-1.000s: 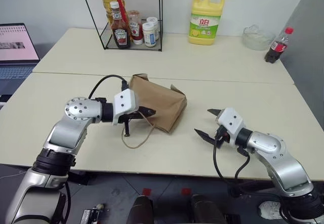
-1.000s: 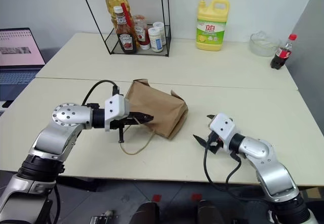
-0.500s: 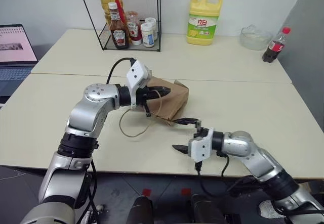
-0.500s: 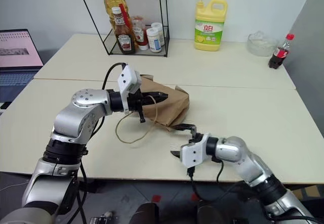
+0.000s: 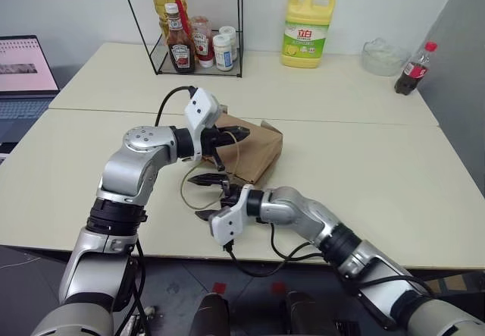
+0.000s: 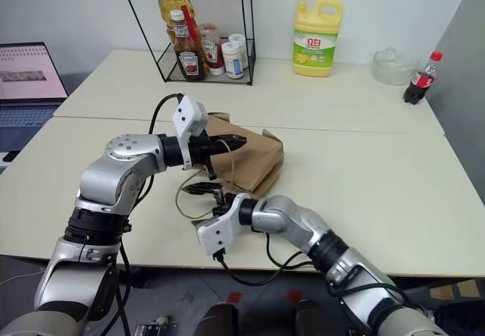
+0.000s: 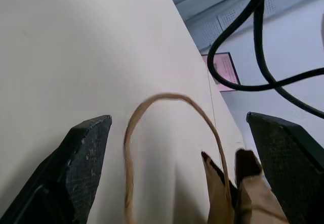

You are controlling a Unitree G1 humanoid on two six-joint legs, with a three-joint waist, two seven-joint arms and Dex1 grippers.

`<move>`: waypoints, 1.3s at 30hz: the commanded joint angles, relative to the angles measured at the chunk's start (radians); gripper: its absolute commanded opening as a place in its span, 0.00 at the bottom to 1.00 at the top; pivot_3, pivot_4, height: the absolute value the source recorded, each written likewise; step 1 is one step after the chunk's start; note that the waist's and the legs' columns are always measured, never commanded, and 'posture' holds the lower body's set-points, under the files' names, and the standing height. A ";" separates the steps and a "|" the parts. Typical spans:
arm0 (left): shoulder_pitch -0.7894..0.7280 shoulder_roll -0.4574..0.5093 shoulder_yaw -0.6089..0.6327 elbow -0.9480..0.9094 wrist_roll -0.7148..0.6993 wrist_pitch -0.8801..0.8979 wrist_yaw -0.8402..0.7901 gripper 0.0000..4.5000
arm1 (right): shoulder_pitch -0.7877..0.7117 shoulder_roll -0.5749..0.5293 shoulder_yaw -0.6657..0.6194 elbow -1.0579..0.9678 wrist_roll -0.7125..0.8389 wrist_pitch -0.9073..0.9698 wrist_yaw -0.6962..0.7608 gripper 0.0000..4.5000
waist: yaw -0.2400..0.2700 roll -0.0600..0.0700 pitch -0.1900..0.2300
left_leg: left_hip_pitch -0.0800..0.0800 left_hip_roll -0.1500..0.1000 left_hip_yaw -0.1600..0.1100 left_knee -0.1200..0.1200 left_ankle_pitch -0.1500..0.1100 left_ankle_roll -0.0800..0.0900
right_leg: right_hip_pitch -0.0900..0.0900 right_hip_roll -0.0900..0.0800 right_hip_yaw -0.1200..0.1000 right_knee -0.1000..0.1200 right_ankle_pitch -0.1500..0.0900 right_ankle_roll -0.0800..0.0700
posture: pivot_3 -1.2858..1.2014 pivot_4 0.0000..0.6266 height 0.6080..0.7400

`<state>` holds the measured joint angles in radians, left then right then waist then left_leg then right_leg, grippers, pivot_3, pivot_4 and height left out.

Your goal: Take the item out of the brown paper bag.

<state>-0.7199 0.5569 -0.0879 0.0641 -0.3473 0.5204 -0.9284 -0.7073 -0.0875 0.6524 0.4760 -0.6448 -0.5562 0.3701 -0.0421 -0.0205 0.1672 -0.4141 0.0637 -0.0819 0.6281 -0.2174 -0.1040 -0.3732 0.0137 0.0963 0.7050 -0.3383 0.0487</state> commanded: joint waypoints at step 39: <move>-0.393 -0.082 0.123 0.448 0.046 0.003 0.243 0.00 | 0.317 -0.451 -0.096 -0.343 0.141 0.058 0.308 0.01 | 0.004 -0.001 0.000 | 0.000 -0.001 0.000 0.001 -0.002 0.004 | 0.000 0.000 0.000 0.001 0.000 0.000 | 0.52 0.24 1.00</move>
<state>-1.0424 0.4541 -0.0389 0.5243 -0.3059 0.5595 -0.7220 -0.4249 -0.5090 0.5313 0.1172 -0.4882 -0.4913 0.6490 -0.0379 -0.0211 0.1675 -0.4143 0.0626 -0.0821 0.6291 -0.2193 -0.1005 -0.3730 0.0137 0.0964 0.7057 -0.3384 0.0488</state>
